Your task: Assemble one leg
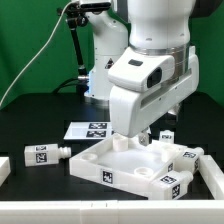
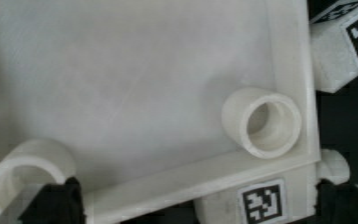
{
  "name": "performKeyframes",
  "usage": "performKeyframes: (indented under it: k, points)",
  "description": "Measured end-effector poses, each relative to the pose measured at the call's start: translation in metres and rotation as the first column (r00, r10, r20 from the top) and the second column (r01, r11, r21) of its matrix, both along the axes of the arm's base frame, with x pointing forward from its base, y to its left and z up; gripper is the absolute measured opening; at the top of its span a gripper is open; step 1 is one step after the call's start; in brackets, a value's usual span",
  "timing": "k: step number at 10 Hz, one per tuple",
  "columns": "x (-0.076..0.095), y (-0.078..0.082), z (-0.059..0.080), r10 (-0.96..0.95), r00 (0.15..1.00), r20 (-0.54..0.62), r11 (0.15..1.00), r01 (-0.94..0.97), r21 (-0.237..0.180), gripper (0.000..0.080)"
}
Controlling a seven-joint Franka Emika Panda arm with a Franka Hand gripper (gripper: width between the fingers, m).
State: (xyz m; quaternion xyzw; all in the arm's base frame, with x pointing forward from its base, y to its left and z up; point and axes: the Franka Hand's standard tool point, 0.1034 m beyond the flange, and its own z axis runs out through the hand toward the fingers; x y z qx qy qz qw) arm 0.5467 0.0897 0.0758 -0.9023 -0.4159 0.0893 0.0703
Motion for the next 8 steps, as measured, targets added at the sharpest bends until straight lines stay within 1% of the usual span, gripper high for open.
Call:
performKeyframes:
  k: [1, 2, 3, 4, 8]
  points:
    - [0.004, -0.011, -0.001, 0.103, 0.991, 0.085, 0.994, -0.106, 0.024, 0.0649]
    - [-0.009, -0.024, -0.003, 0.172, 0.975, 0.141, 0.984, -0.178, 0.028, 0.0649]
    - [-0.023, -0.03, -0.007, 0.231, 0.961, 0.152, 0.971, -0.239, 0.031, 0.0649]
    - [-0.029, -0.031, -0.012, 0.266, 0.948, 0.173, 0.961, -0.276, 0.031, 0.0649]
    - [-0.03, -0.031, -0.014, 0.253, 0.954, 0.163, 0.965, -0.262, 0.031, 0.0649]
